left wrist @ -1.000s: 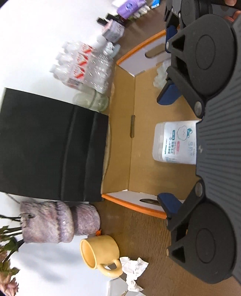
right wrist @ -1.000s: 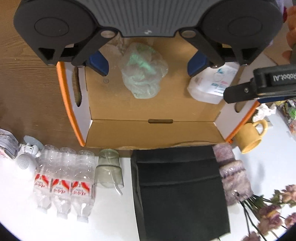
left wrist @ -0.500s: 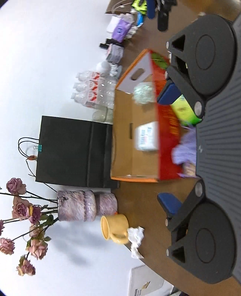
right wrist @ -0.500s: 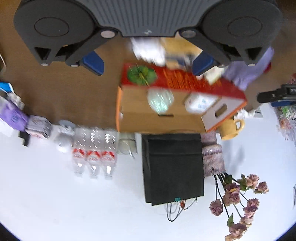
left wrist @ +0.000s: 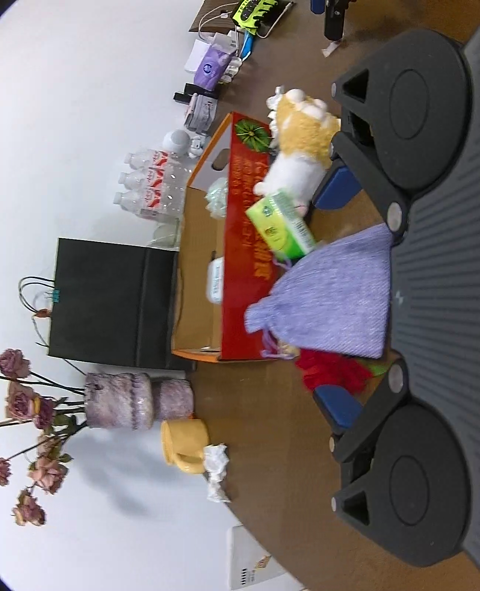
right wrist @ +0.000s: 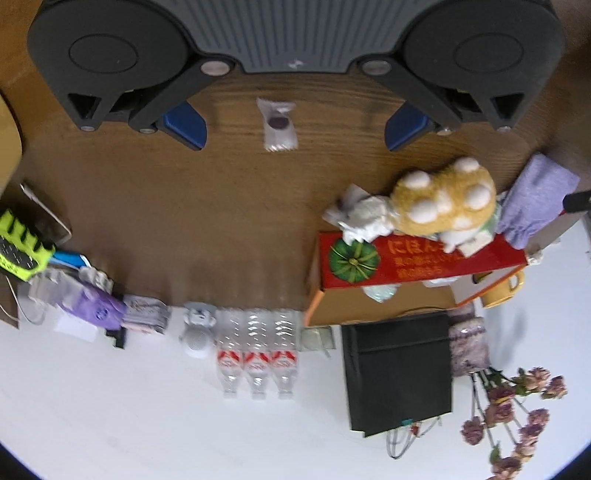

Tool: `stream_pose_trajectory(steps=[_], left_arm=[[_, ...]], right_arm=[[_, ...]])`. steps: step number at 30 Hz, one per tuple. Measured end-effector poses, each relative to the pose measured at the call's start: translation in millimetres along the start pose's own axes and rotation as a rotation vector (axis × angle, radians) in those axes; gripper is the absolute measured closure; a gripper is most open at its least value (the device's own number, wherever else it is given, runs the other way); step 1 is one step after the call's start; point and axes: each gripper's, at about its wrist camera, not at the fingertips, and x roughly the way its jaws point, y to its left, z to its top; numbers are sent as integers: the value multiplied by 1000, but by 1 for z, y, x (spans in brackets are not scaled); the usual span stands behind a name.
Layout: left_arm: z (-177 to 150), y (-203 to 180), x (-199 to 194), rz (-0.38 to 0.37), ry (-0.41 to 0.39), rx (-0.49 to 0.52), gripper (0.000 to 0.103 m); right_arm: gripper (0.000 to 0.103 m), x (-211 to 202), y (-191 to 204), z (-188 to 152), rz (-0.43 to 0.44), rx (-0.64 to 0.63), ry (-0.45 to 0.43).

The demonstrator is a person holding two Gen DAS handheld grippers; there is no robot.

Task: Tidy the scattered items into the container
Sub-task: 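Move the left gripper to the purple drawstring pouch and grasp it, then carry the pouch into the box with left while right drops the wrapped candy in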

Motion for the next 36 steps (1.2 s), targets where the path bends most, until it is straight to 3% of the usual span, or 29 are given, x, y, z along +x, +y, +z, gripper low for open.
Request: stream_pose_trajectory(steps=[4,13,16,20,23,26,28,30,31,36], left_arm=[[-3,-7,2,17,3,34,0],[-2,-20,13,33,27,70,0],[0,-26,22,60,37,104,0],[0,-34,33,99,45,158,1],[0,-37,39,136,37,186,12],[0,-36,45,156,50,199,40],[-1,-33,49,132,85,199,64],[-1,-32,49,117,93,197,79],[-2,-32,47,112,86,199,84],[-5,-34,40,80,66,207,94]], right_arm=[[7,4,-1,-4,-12,-1,13],[8,7,-1,-5,-11,-1,20],[22,10,-1,-5,-7,-3,36],[28,15,1,-5,3,-14,60],[34,16,3,-6,1,-23,61],[49,14,2,-6,10,-22,54],[60,13,1,-6,5,-17,48],[70,12,-1,-6,-3,-6,44],[81,12,-2,-6,-5,1,42],[84,7,-3,-10,8,12,28]])
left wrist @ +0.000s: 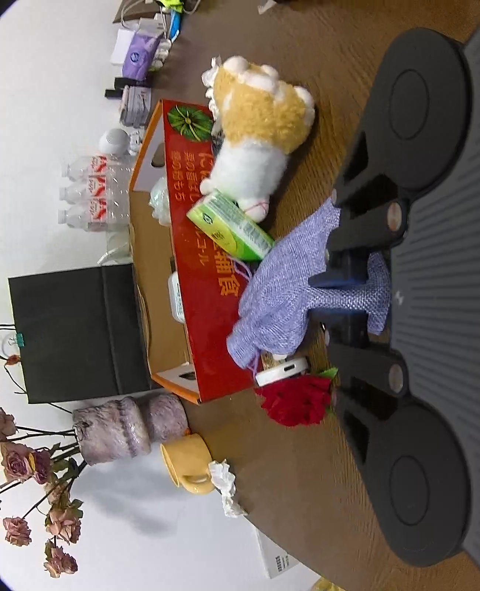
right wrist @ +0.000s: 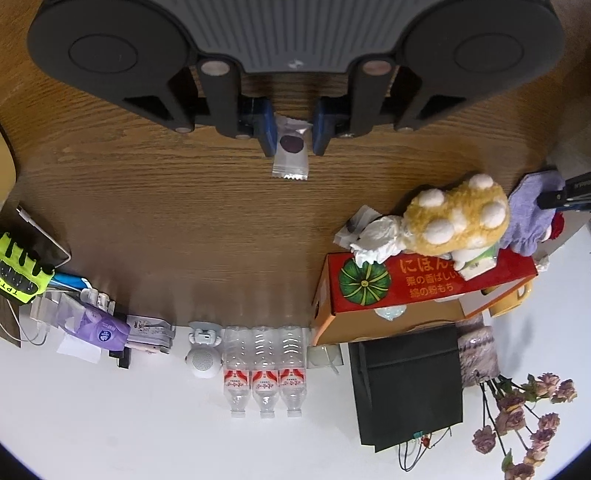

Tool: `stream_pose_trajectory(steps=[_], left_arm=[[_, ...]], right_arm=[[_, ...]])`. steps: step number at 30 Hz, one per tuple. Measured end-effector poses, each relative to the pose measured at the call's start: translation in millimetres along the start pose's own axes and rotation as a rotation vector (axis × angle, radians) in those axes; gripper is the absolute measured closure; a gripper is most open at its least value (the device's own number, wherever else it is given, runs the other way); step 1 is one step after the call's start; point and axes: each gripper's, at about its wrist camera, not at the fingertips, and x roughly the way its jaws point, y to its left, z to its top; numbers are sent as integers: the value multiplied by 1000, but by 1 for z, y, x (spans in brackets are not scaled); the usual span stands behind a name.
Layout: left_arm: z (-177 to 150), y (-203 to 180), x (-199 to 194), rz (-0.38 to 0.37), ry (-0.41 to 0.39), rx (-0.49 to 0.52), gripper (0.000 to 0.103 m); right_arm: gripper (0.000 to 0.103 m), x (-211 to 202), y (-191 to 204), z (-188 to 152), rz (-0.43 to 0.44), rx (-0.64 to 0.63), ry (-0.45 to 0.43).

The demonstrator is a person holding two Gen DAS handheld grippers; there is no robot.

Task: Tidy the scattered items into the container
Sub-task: 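Carry the pouch into the box with left while right drops the wrapped candy in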

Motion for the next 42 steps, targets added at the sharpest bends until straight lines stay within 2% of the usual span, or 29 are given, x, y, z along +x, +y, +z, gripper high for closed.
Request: stream_pose_trajectory(steps=[13,17,21,26,32,38,42], left_arm=[[14,5,-48,-45,-147,-7,96],[30,14,-64,-65,-211,-24,96],[60,26,-63,-80,-255,-63,96],[102,43,-38,-104,-266,-143,95],[136,56,19,-111,-222,-210,95],[143,67,80,-146,-140,-282,95],[140,69,112,-157,-76,-276,95]], right_arm=[[84,-18,12,3,55,9,-69],[84,-25,23,19,90,-8,-112],[84,-23,41,50,121,-49,-170],[84,0,61,103,150,-79,-226],[84,52,80,164,157,-52,-237],[84,115,86,192,126,-12,-194],[84,155,85,196,105,-4,-132]])
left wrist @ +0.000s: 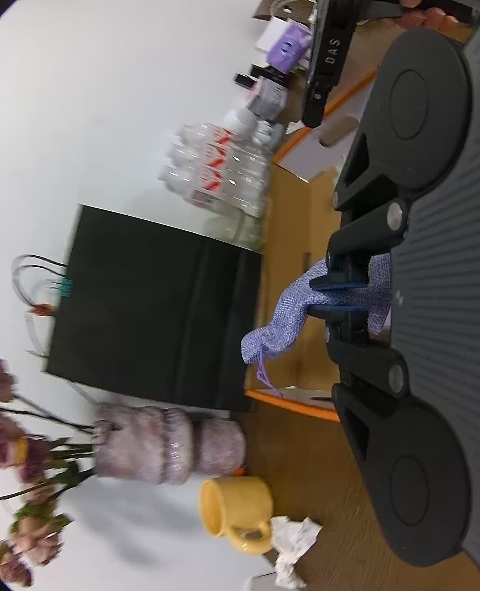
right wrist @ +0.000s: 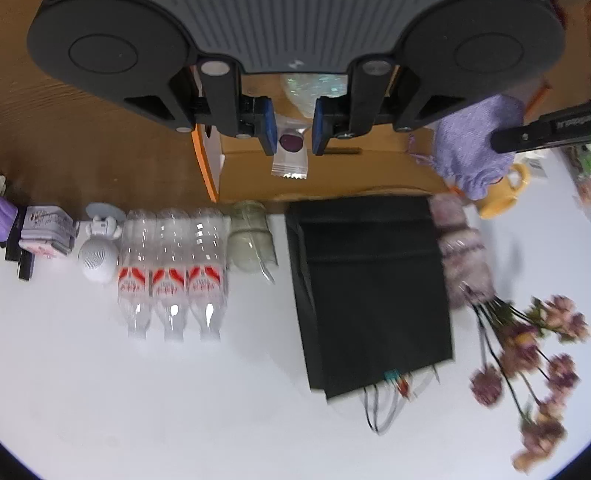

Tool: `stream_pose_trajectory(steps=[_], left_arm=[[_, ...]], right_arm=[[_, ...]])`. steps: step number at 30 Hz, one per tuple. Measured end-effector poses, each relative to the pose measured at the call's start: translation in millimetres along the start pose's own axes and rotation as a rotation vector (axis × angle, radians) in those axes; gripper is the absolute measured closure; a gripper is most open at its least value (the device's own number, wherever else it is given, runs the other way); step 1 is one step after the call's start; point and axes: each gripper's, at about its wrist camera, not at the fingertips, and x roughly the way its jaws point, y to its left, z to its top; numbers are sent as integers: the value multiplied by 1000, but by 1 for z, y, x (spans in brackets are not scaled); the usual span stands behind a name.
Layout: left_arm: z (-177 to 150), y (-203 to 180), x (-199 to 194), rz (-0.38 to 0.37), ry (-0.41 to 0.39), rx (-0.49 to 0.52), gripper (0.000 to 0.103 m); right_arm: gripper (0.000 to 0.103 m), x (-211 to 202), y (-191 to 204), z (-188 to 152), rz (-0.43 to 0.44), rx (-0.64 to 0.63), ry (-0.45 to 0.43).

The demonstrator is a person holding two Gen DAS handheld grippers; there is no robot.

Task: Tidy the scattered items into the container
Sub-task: 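Carry the pouch into the box with left while right drops the wrapped candy in, then grasp the black carabiner with left while right grasps the plush alpaca toy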

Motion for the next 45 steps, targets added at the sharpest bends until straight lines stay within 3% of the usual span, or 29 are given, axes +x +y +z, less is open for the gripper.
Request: stream_pose_trajectory(steps=[5,6,7,9,11,13,16,17,21,28,38,45], left_arm=[[-1,5,17,5,33,9,93],[-1,4,19,9,38,15,86],[-2,3,20,15,42,20,64],[-4,1,19,29,34,28,36],[-4,-5,18,38,22,59,31],[-4,-10,16,33,12,85,15],[-6,-18,13,36,1,113,0],[-7,-20,12,38,-6,125,0],[-7,-27,9,64,-21,153,0],[-2,-25,-3,92,-32,119,0],[0,-18,-75,66,-150,86,0],[-29,-9,-121,78,-189,128,0]], right_arm=[[83,27,-3,-7,-9,-14,82],[81,31,-3,-9,-11,-15,96],[81,33,-3,-11,-15,-12,105],[70,35,-3,-13,-20,-13,118],[32,34,-1,-14,-19,-15,116],[20,31,2,-14,-16,-28,104],[6,26,5,-11,2,-34,97],[0,25,6,-11,9,-34,98],[0,22,13,-9,9,-54,112],[0,13,17,-6,-7,-63,116],[0,-66,24,-4,24,-106,-17],[0,-125,37,-38,60,-169,-68]])
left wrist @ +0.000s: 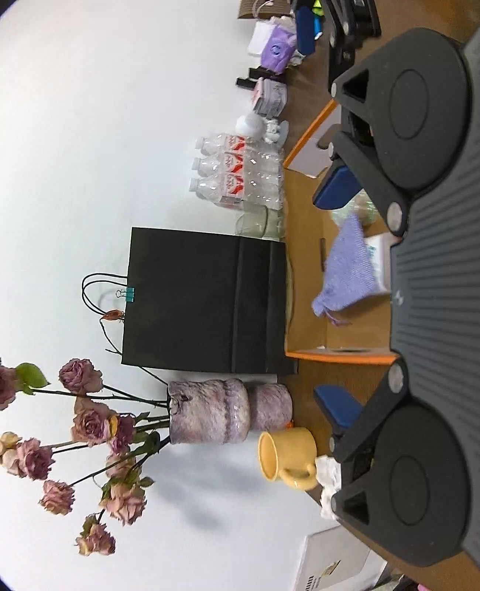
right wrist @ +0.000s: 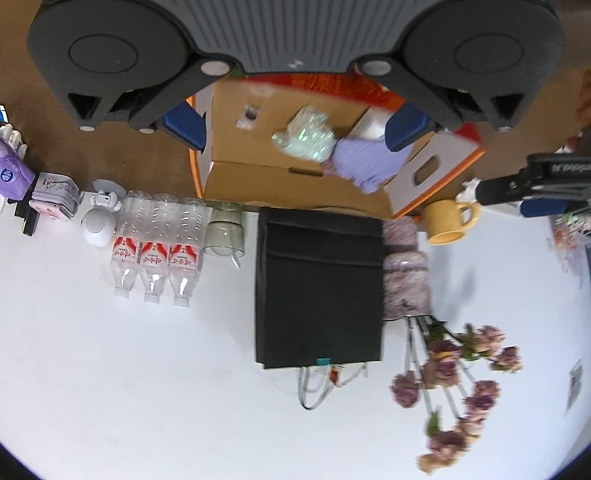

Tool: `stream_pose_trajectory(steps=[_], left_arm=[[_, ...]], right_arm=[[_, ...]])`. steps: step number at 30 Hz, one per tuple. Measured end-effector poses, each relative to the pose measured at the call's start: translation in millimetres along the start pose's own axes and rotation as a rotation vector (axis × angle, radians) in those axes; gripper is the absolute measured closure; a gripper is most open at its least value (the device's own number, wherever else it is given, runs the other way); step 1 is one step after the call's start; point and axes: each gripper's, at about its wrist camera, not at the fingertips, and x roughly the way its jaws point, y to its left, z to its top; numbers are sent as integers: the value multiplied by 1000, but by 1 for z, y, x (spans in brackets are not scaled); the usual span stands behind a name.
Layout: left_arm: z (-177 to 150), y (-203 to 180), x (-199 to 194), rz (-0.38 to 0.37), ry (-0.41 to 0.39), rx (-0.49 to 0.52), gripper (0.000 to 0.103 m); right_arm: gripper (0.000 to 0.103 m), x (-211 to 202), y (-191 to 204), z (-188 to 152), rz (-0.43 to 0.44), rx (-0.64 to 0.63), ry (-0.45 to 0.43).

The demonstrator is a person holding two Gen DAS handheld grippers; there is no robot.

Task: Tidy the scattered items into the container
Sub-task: 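Grasp the black carabiner with left while right grasps the plush alpaca toy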

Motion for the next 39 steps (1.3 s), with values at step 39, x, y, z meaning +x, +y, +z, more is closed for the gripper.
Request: stream_pose_trajectory(steps=[39], left_arm=[[-104,-24,-14,65,386,-66,29]], right_arm=[[0,12,32,-97,10,27,190]])
